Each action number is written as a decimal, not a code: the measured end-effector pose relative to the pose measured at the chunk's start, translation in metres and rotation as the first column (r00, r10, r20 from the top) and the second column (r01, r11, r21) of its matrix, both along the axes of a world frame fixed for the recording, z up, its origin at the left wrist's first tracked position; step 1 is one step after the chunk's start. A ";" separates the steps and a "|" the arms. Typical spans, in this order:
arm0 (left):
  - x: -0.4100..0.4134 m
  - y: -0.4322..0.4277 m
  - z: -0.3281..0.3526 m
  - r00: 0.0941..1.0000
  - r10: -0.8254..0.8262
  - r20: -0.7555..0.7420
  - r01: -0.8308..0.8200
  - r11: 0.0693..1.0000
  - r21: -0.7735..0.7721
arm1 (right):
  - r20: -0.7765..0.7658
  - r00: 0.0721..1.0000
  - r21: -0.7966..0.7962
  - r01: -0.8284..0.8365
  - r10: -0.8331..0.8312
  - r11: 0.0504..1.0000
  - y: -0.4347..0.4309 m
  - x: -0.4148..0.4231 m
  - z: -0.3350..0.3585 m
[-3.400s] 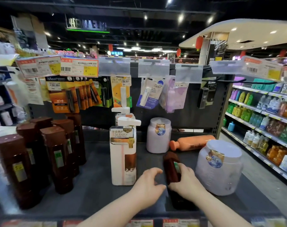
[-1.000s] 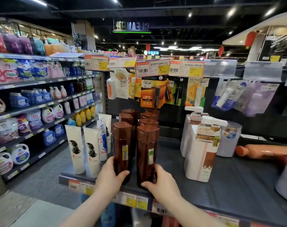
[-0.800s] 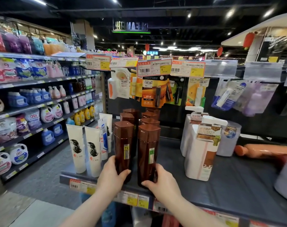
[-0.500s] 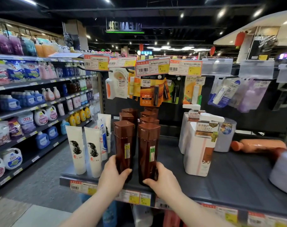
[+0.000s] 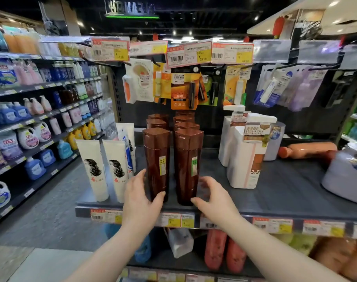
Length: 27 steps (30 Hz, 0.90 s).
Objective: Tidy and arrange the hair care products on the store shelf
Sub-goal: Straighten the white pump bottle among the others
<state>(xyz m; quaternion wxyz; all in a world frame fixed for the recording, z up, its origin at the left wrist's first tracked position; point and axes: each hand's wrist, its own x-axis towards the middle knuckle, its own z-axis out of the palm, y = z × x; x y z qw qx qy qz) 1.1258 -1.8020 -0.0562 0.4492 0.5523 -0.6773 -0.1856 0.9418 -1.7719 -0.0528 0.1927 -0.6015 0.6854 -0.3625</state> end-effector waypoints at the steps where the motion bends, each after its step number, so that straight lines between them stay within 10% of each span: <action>1: 0.002 0.004 0.000 0.999 -0.034 -0.007 0.034 0.998 -0.062 | -0.006 1.000 -0.074 0.020 -0.021 0.997 0.006 -0.001 0.000; 6: 0.005 0.023 -0.021 0.937 -0.345 -0.052 0.346 0.938 0.023 | -0.111 0.992 -0.322 -0.088 0.055 0.943 0.048 0.004 -0.015; 15: -0.009 -0.002 -0.123 0.922 -0.388 0.004 0.323 0.772 0.548 | -0.181 0.950 0.319 -0.188 0.255 0.929 0.033 0.020 -0.121; 27: -0.024 -0.043 -0.189 0.966 -0.251 0.063 0.151 0.742 0.653 | -0.095 0.994 0.466 -0.004 0.054 0.885 -0.058 0.024 -0.214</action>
